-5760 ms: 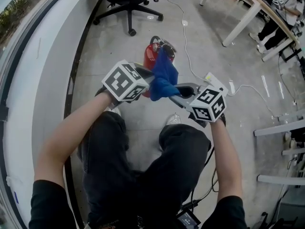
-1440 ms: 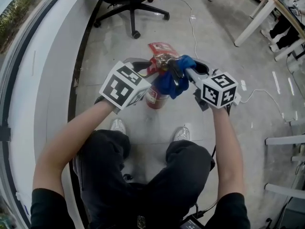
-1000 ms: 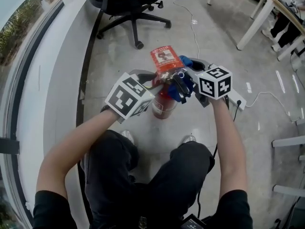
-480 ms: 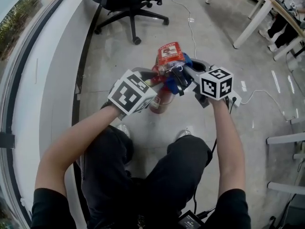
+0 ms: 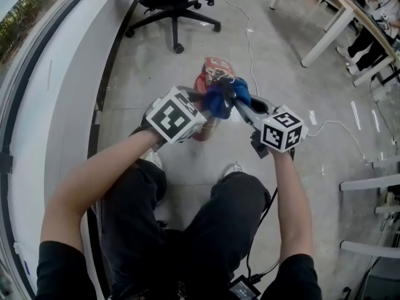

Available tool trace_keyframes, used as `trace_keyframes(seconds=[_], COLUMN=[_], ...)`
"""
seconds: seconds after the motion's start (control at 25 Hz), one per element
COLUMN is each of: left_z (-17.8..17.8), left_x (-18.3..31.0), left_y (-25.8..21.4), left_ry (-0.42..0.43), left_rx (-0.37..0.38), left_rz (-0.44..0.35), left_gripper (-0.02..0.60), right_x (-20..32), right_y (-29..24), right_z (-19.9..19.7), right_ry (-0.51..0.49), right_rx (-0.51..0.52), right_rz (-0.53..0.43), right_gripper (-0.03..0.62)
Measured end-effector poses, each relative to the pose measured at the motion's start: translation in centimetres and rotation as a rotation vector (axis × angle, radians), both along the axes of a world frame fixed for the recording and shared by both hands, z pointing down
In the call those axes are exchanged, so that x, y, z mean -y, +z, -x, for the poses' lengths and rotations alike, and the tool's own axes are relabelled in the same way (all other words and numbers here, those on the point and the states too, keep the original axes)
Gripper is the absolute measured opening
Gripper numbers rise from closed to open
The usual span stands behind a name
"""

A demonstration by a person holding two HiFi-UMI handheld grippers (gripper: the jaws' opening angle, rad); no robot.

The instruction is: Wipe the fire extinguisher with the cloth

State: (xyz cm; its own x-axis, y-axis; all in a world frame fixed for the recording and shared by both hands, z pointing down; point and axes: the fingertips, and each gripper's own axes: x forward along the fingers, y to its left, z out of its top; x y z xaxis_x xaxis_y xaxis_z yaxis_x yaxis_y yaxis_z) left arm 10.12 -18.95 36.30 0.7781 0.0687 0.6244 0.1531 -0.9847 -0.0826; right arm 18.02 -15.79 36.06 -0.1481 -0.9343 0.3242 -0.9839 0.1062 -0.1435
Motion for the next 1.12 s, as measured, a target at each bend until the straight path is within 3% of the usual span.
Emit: trace_keyframes(seconds=[0.44, 0.76, 0.84, 0.88, 1.12], left_z=[0.7, -0.3, -0.5, -0.6, -0.3], left_x=[-1.7, -1.1, -0.6, -0.4, 0.6], left_y=[-0.3, -0.5, -0.4, -0.4, -0.7], left_ry=[0.033, 0.038, 0.032, 0.029, 0.002], left_rx=[-0.008, -0.032, -0.037, -0.038, -0.024], left_rz=[0.056, 0.058, 0.016, -0.002, -0.046], left_gripper=[0.256, 0.255, 0.122, 0.094, 0.066], right_x=[-0.9, -0.1, 0.0, 0.0, -0.7], right_y=[1.5, 1.6, 1.5, 1.5, 1.7], right_z=[6.1, 7.4, 7.6, 7.7, 8.2], right_ry=[-0.158, -0.22, -0.23, -0.233, -0.249], right_rx=[-0.005, -0.07, -0.071, -0.077, -0.128], right_rz=[0.023, 0.038, 0.036, 0.037, 0.071], right_gripper=[0.075, 0.077, 0.078, 0.081, 0.134])
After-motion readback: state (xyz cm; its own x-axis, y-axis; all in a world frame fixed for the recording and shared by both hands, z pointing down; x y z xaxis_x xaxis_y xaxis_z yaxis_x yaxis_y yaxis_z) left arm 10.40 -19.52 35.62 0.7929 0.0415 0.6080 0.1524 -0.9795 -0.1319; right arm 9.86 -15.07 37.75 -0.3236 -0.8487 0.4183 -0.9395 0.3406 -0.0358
